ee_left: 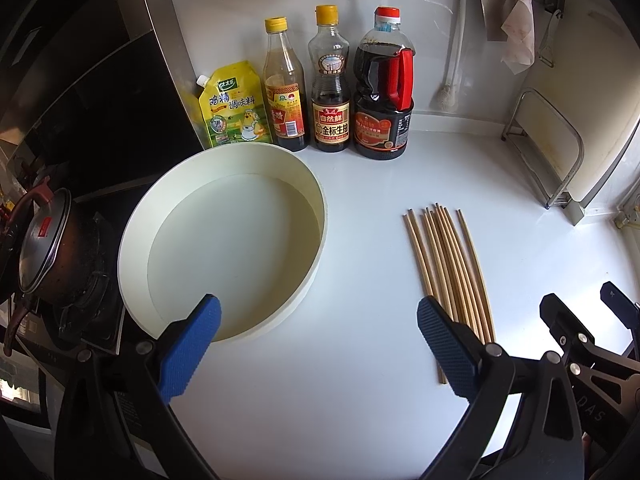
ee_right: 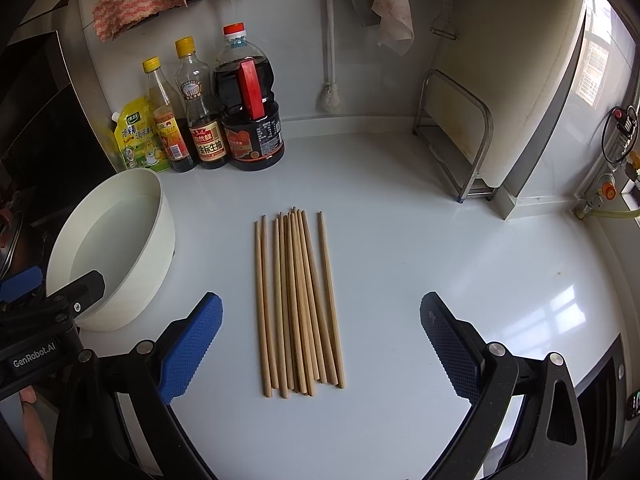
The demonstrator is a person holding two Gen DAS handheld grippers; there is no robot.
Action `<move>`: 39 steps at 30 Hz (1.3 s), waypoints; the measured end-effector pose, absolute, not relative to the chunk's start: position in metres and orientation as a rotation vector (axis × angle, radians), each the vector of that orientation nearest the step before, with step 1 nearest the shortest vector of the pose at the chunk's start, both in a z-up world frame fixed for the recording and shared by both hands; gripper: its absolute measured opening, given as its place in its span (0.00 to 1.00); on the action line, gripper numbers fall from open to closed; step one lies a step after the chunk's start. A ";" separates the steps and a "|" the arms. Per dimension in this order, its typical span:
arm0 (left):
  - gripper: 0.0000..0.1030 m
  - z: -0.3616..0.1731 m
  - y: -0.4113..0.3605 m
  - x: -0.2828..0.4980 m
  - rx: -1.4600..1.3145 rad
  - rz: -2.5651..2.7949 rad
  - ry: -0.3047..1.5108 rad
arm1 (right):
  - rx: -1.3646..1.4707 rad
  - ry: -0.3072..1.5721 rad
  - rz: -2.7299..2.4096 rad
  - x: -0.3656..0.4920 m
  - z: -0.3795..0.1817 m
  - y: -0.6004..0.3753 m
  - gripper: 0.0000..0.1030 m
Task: Organize utensils
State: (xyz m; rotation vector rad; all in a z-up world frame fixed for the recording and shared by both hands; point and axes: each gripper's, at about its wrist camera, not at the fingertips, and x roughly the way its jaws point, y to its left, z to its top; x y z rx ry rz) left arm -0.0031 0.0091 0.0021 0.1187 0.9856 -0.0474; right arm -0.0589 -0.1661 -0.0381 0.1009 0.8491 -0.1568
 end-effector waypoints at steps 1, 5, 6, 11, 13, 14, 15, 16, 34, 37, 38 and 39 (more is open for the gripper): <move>0.94 0.002 0.009 -0.003 0.119 -0.047 0.986 | 0.102 0.848 -0.158 -0.059 -0.037 -0.165 0.92; 0.94 0.002 0.009 -0.003 0.119 -0.046 0.985 | 0.104 0.847 -0.157 -0.060 -0.038 -0.168 0.92; 0.94 0.002 0.008 -0.003 0.119 -0.046 0.985 | 0.104 0.847 -0.157 -0.060 -0.037 -0.168 0.92; 0.94 0.002 0.009 -0.003 0.119 -0.047 0.985 | 0.105 0.847 -0.157 -0.059 -0.037 -0.169 0.92; 0.94 0.002 0.009 -0.003 0.119 -0.047 0.984 | 0.105 0.847 -0.156 -0.059 -0.037 -0.169 0.92; 0.94 0.002 0.009 -0.003 0.119 -0.047 0.985 | 0.105 0.847 -0.156 -0.059 -0.037 -0.169 0.92; 0.94 0.002 0.009 -0.003 0.119 -0.047 0.985 | 0.105 0.847 -0.156 -0.059 -0.037 -0.169 0.92; 0.94 0.002 0.009 -0.003 0.118 -0.047 0.985 | 0.105 0.847 -0.156 -0.059 -0.037 -0.169 0.92; 0.94 0.002 0.009 -0.003 0.118 -0.047 0.985 | 0.103 0.844 -0.156 -0.058 -0.038 -0.169 0.92; 0.94 0.002 0.010 -0.003 0.118 -0.047 0.984 | 0.105 0.844 -0.157 -0.058 -0.039 -0.169 0.92; 0.94 0.001 0.010 -0.002 0.118 -0.047 0.984 | 0.105 0.844 -0.158 -0.059 -0.039 -0.168 0.92; 0.94 0.001 0.010 -0.002 0.118 -0.047 0.984 | 0.104 0.844 -0.157 -0.059 -0.039 -0.169 0.92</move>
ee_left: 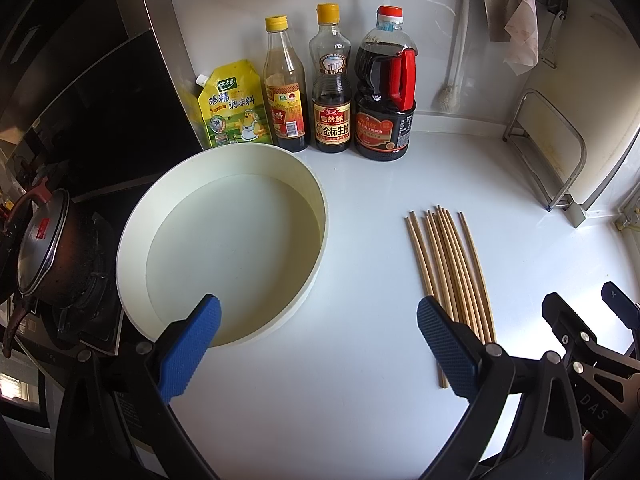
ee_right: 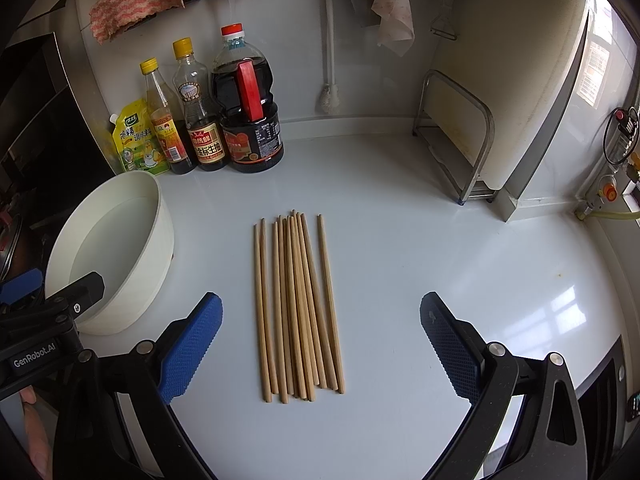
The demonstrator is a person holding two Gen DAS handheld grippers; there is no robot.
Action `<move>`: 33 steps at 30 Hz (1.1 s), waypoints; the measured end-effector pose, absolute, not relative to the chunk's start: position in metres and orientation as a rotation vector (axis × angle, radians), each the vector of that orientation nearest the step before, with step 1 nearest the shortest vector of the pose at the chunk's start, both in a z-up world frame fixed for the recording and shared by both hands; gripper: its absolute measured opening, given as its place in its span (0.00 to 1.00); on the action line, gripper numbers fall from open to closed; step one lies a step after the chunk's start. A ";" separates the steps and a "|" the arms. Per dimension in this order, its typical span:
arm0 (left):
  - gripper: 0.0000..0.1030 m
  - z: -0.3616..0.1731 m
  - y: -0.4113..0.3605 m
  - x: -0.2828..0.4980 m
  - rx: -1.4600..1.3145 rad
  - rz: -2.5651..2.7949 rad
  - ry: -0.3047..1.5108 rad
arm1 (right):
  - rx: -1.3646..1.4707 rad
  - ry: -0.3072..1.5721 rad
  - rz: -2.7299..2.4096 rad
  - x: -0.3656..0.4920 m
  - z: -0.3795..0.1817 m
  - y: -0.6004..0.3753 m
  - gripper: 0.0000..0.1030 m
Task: Organize utensils
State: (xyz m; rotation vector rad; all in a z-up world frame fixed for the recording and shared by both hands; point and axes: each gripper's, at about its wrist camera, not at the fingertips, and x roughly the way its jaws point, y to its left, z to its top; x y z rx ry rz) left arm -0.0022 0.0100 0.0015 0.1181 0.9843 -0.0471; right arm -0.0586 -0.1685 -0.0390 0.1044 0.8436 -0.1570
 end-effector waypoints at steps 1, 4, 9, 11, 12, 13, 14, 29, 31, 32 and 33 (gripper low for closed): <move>0.94 0.001 0.010 -0.002 0.118 -0.047 0.985 | 0.104 0.844 -0.157 -0.059 -0.038 -0.168 0.92; 0.94 0.000 0.010 -0.001 0.118 -0.048 0.988 | 0.107 0.847 -0.156 -0.058 -0.039 -0.169 0.92; 0.94 -0.003 0.008 0.001 0.117 -0.064 0.999 | 0.111 0.859 -0.148 -0.052 -0.044 -0.173 0.92; 0.94 -0.006 0.006 0.002 0.119 -0.070 1.003 | 0.112 0.860 -0.153 -0.050 -0.046 -0.176 0.92; 0.94 -0.008 0.005 0.003 0.118 -0.075 1.008 | 0.108 0.863 -0.157 -0.049 -0.047 -0.178 0.92; 0.94 -0.011 0.004 0.004 0.117 -0.080 1.015 | 0.105 0.868 -0.163 -0.049 -0.049 -0.180 0.92; 0.94 -0.014 0.004 0.005 0.115 -0.085 1.023 | 0.105 0.869 -0.166 -0.049 -0.050 -0.182 0.92; 0.94 -0.057 -0.035 0.019 0.158 -0.178 1.093 | 0.163 0.915 -0.154 -0.035 -0.083 -0.231 0.92; 0.94 -0.064 -0.041 0.020 0.161 -0.185 1.104 | 0.182 0.923 -0.159 -0.035 -0.093 -0.241 0.92; 0.94 -0.067 -0.043 0.020 0.160 -0.187 1.106 | 0.189 0.926 -0.165 -0.035 -0.098 -0.246 0.92; 0.94 -0.070 -0.045 0.020 0.159 -0.183 1.106 | 0.194 0.931 -0.170 -0.035 -0.103 -0.250 0.92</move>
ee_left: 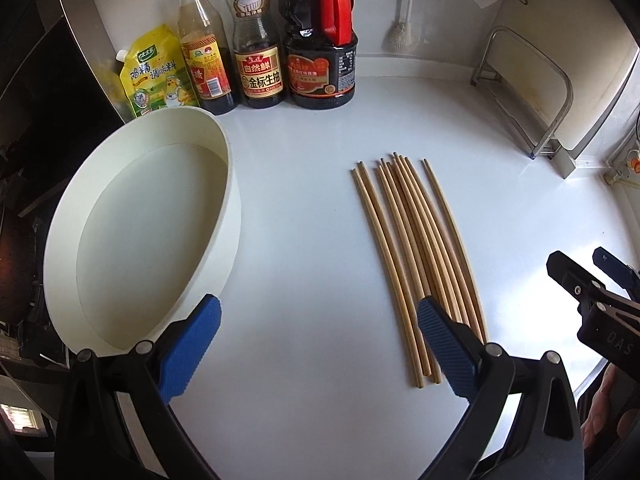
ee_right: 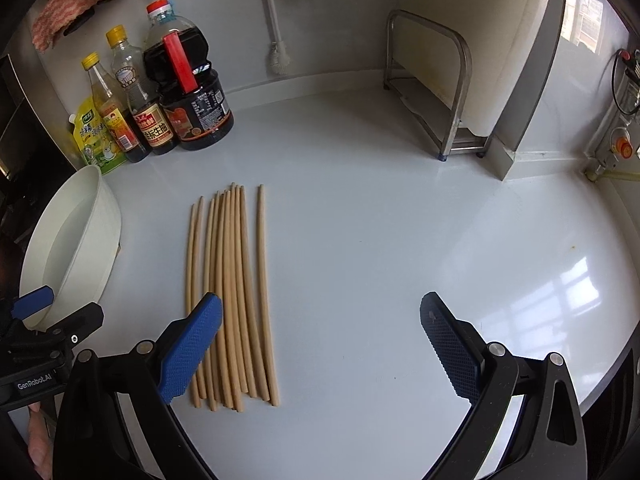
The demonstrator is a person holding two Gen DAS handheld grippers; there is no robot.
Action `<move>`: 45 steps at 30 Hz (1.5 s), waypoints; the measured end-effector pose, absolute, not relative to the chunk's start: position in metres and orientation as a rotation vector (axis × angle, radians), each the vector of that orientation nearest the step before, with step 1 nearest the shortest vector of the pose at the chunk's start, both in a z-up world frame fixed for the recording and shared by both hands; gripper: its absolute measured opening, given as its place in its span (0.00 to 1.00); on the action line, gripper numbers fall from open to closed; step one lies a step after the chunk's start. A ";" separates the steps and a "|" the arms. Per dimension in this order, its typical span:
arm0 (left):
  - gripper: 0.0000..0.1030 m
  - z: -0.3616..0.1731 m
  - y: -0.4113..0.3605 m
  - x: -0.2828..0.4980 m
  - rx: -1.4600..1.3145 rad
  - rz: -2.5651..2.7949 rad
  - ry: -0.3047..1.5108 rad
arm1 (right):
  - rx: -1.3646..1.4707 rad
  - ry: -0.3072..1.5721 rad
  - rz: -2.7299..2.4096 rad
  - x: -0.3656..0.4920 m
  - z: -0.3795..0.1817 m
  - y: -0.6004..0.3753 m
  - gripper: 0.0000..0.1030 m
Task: Organize utensils
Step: 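Close the left gripper on one wooden chopstick while the right gripper grasps another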
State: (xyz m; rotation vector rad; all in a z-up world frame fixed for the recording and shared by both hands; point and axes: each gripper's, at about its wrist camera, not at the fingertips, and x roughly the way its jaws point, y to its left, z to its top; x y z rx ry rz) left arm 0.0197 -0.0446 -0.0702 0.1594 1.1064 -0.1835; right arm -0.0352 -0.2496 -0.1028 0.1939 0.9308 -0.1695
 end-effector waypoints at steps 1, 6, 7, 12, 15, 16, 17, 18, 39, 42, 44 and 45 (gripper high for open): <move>0.94 -0.073 -0.046 0.020 0.160 -0.172 1.104 | 0.197 0.937 -0.172 -0.035 -0.108 -0.253 0.92; 0.94 -0.088 -0.049 0.024 0.141 -0.126 1.102 | 0.195 0.964 -0.163 -0.029 -0.127 -0.266 0.92; 0.94 -0.091 -0.050 0.026 0.139 -0.120 1.103 | 0.186 0.959 -0.160 -0.028 -0.129 -0.266 0.92; 0.94 -0.104 -0.055 0.038 0.105 -0.110 1.112 | 0.141 0.956 -0.113 -0.010 -0.139 -0.259 0.92; 0.94 -0.111 -0.057 0.042 0.095 -0.086 1.097 | 0.132 0.963 -0.082 0.004 -0.148 -0.256 0.92; 0.94 -0.113 -0.056 0.043 0.088 -0.083 1.095 | 0.130 0.973 -0.067 0.009 -0.152 -0.255 0.92; 0.94 -0.116 -0.056 0.043 0.084 -0.077 1.095 | 0.124 0.982 -0.058 0.013 -0.156 -0.253 0.92; 0.94 -0.119 -0.055 0.043 0.083 -0.070 1.096 | 0.115 0.988 -0.051 0.017 -0.159 -0.251 0.92; 0.94 -0.142 -0.058 0.052 0.074 -0.039 1.123 | -0.030 1.015 -0.078 0.036 -0.183 -0.237 0.92; 0.94 -0.144 -0.062 0.051 0.086 -0.041 1.119 | -0.031 1.011 -0.084 0.035 -0.183 -0.242 0.92; 0.94 -0.146 -0.064 0.052 0.083 -0.044 1.120 | -0.045 1.005 -0.092 0.034 -0.182 -0.243 0.92; 0.94 -0.147 -0.064 0.053 0.083 -0.045 1.121 | -0.050 1.003 -0.096 0.034 -0.182 -0.244 0.92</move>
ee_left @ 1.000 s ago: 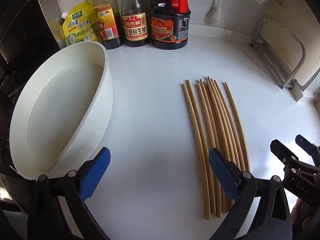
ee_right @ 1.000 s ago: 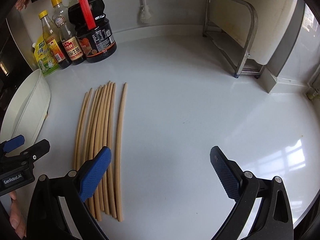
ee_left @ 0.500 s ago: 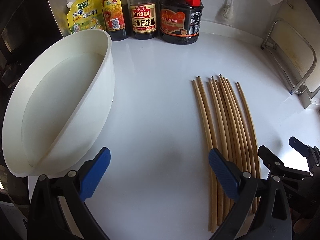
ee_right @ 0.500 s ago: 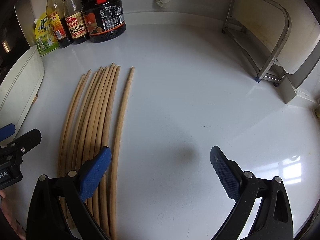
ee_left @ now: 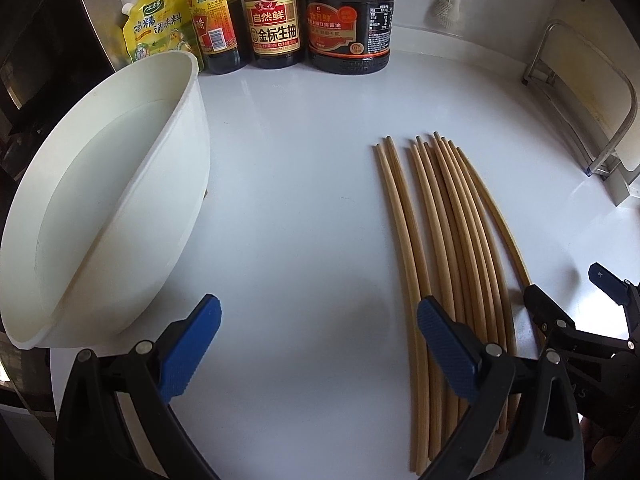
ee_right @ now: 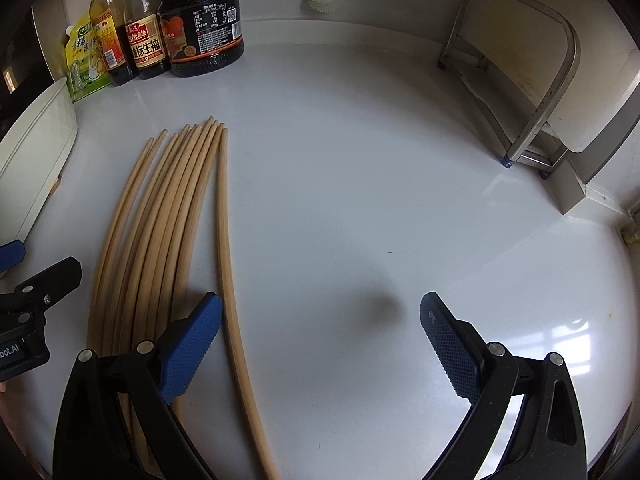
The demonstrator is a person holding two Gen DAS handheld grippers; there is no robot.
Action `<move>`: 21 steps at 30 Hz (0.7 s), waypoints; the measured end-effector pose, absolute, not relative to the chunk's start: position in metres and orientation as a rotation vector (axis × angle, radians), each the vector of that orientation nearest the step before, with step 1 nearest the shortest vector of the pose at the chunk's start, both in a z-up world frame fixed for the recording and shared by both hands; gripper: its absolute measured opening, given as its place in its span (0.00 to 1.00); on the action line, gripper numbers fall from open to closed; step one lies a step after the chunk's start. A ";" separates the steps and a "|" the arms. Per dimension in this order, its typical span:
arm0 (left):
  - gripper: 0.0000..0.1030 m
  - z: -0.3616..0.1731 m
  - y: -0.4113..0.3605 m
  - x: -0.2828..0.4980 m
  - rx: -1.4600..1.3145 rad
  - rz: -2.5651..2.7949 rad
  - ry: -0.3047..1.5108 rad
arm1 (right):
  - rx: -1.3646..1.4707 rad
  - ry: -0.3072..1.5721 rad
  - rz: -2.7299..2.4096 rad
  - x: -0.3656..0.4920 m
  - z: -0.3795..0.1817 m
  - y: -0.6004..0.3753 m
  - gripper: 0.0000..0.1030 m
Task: Organize utensils
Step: 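Close the left gripper on one wooden chopstick while the right gripper grasps another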
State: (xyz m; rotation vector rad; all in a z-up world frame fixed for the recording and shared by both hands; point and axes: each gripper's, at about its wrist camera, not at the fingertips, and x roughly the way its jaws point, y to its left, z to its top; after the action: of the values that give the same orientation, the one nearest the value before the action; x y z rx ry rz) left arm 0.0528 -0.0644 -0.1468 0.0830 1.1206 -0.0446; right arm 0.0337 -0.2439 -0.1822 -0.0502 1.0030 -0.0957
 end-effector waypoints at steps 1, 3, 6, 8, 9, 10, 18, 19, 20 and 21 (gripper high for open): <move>0.94 -0.148 -0.065 0.053 0.086 -0.044 1.120 | -0.050 1.002 -0.096 0.034 -0.182 -0.245 0.92; 0.94 -0.151 -0.068 0.054 0.098 -0.043 1.123 | -0.039 1.003 -0.092 0.034 -0.182 -0.247 0.92; 0.94 -0.156 -0.071 0.055 0.108 -0.044 1.133 | -0.023 1.004 -0.088 0.034 -0.183 -0.249 0.92; 0.94 -0.158 -0.071 0.054 0.106 -0.046 1.131 | -0.022 1.003 -0.087 0.034 -0.183 -0.249 0.92; 0.94 -0.158 -0.072 0.053 0.105 -0.045 1.128 | -0.022 1.001 -0.086 0.034 -0.183 -0.249 0.92; 0.94 -0.159 -0.072 0.053 0.105 -0.046 1.126 | -0.022 1.000 -0.086 0.034 -0.183 -0.249 0.92; 0.95 -0.165 -0.072 0.055 0.102 -0.033 1.153 | -0.033 0.992 -0.080 0.034 -0.183 -0.249 0.92; 0.95 -0.166 -0.070 0.056 0.097 -0.028 1.153 | -0.038 0.989 -0.080 0.034 -0.183 -0.249 0.92; 0.95 -0.166 -0.069 0.058 0.089 -0.025 1.155 | -0.042 0.986 -0.082 0.034 -0.183 -0.248 0.92; 0.95 -0.166 -0.067 0.059 0.080 -0.023 1.158 | -0.046 0.982 -0.084 0.033 -0.183 -0.248 0.91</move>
State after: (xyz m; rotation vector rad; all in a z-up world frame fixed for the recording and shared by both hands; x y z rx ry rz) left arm 0.0590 -0.0670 -0.1662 0.0797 1.1580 -0.0233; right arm 0.0334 -0.2481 -0.1829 -0.0465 0.9820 -0.0840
